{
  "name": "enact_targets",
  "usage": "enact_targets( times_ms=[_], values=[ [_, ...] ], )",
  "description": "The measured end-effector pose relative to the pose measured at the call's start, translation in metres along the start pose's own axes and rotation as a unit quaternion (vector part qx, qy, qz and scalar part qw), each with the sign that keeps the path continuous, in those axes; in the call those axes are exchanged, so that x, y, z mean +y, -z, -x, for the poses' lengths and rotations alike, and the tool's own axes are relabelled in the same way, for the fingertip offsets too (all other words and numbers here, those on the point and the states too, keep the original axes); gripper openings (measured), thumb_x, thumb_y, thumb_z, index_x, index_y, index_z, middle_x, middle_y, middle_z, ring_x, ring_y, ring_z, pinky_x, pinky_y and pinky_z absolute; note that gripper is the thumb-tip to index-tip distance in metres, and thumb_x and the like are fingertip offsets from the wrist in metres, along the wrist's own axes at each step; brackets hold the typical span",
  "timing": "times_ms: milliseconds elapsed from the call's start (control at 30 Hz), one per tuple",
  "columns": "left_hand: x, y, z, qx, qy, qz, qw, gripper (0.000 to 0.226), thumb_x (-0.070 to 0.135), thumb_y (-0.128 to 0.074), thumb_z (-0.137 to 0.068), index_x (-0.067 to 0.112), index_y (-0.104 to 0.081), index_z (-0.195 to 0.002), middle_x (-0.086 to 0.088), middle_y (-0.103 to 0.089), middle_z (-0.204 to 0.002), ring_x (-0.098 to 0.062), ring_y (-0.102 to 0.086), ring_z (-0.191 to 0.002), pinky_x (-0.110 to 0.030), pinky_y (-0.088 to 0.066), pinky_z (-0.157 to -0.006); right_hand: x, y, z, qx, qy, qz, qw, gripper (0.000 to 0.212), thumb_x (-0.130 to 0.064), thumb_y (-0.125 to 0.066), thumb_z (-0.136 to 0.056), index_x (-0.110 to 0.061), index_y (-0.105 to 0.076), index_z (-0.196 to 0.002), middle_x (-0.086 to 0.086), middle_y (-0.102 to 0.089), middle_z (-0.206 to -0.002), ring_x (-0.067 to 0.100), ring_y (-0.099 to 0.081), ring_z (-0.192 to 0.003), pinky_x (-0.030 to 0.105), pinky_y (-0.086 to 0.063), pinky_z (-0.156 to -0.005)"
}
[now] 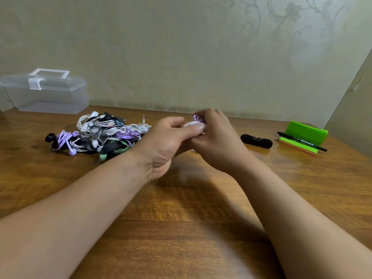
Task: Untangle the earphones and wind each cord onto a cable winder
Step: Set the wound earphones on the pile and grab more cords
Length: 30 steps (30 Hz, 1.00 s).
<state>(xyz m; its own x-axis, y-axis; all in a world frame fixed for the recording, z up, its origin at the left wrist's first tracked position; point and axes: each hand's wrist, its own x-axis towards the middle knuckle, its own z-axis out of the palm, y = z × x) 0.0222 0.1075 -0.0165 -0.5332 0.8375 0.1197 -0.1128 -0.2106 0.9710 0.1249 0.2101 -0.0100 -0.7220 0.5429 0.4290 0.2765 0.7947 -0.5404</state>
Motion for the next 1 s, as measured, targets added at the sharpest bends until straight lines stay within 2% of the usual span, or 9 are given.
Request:
enact_targets(
  times_ms=[67,167,233,300,400,567,700,867,1000],
  values=[
    [0.000,0.006,0.001,-0.039,0.005,-0.025,0.999,0.028,0.015,-0.066,-0.099,0.000,-0.070,-0.121,-0.009,-0.074,-0.106,-0.010,-0.070,-0.086,-0.024,-0.059,-0.075,-0.002,0.005,0.002,-0.012,0.010,0.012,1.000,0.052,-0.035,-0.074,-0.088,-0.017,-0.057,-0.133,-0.003,-0.054,-0.121,0.017,-0.052,-0.116,0.028,-0.047,-0.096],
    [-0.002,0.009,0.001,-0.043,0.019,-0.044,0.998,0.020,0.013,-0.056,-0.104,0.004,-0.073,-0.112,-0.004,-0.074,-0.087,-0.009,-0.068,-0.075,-0.025,-0.060,-0.070,-0.002,0.016,0.005,-0.049,0.032,0.010,0.998,0.070,-0.038,-0.080,-0.088,-0.018,-0.051,-0.147,-0.005,-0.053,-0.132,0.010,-0.054,-0.119,0.021,-0.045,-0.100],
    [-0.001,0.013,-0.001,-0.016,0.027,-0.062,0.998,0.019,0.014,-0.055,-0.106,0.006,-0.072,-0.106,-0.002,-0.072,-0.077,-0.010,-0.063,-0.067,-0.026,-0.061,-0.065,0.001,0.023,0.004,-0.069,0.020,-0.069,0.995,0.067,-0.029,-0.076,-0.091,-0.019,-0.049,-0.152,-0.005,-0.057,-0.137,0.006,-0.059,-0.118,0.022,-0.048,-0.103],
    [0.001,0.016,-0.002,0.005,0.034,-0.062,0.998,0.020,0.017,-0.054,-0.106,0.006,-0.071,-0.103,-0.008,-0.075,-0.081,-0.012,-0.061,-0.066,-0.027,-0.062,-0.065,0.003,0.025,0.001,-0.051,-0.005,-0.170,0.984,0.056,-0.016,-0.063,-0.095,-0.018,-0.055,-0.150,-0.005,-0.066,-0.133,0.001,-0.066,-0.109,0.020,-0.052,-0.098],
    [0.002,0.015,-0.002,0.021,0.025,-0.029,0.999,0.020,0.015,-0.053,-0.107,0.001,-0.067,-0.105,-0.014,-0.077,-0.087,-0.016,-0.065,-0.069,-0.031,-0.062,-0.068,0.008,0.020,-0.002,0.014,-0.012,-0.208,0.978,0.039,0.002,-0.050,-0.103,-0.011,-0.068,-0.136,-0.005,-0.075,-0.112,-0.003,-0.070,-0.084,0.015,-0.053,-0.079],
    [-0.002,0.014,-0.003,0.047,0.026,0.030,0.998,0.017,0.008,-0.051,-0.107,-0.005,-0.062,-0.107,-0.017,-0.074,-0.078,-0.021,-0.072,-0.074,-0.038,-0.065,-0.074,0.022,0.012,-0.008,0.009,-0.023,-0.262,0.965,0.031,-0.002,-0.055,-0.105,-0.014,-0.073,-0.127,-0.003,-0.078,-0.114,0.010,-0.074,-0.101,0.025,-0.057,-0.090],
    [0.000,0.015,-0.003,0.036,0.027,0.049,0.998,0.019,0.006,-0.049,-0.106,-0.006,-0.064,-0.104,-0.019,-0.073,-0.079,-0.020,-0.070,-0.069,-0.038,-0.064,-0.073,0.023,0.013,-0.005,0.011,0.029,-0.197,0.980,0.036,0.000,-0.061,-0.099,-0.021,-0.073,-0.125,-0.012,-0.077,-0.118,0.003,-0.068,-0.115,0.028,-0.052,-0.103],
    [0.001,0.009,0.001,0.017,0.025,0.046,0.998,0.021,0.006,-0.046,-0.105,-0.004,-0.063,-0.097,-0.013,-0.070,-0.071,-0.015,-0.065,-0.064,-0.034,-0.062,-0.066,0.022,0.009,-0.006,0.079,0.034,-0.155,0.984,0.029,-0.001,-0.067,-0.094,-0.023,-0.074,-0.111,-0.012,-0.077,-0.103,0.006,-0.070,-0.102,0.028,-0.055,-0.091],
    [-0.002,0.007,0.001,0.026,0.012,0.044,0.999,0.019,0.006,-0.046,-0.105,-0.006,-0.061,-0.101,-0.013,-0.070,-0.071,-0.017,-0.069,-0.070,-0.034,-0.061,-0.066,0.021,0.007,-0.005,0.094,0.048,-0.056,0.993,0.030,-0.008,-0.067,-0.095,-0.025,-0.070,-0.120,-0.013,-0.073,-0.105,0.004,-0.065,-0.101,0.022,-0.048,-0.085]
  ],
)
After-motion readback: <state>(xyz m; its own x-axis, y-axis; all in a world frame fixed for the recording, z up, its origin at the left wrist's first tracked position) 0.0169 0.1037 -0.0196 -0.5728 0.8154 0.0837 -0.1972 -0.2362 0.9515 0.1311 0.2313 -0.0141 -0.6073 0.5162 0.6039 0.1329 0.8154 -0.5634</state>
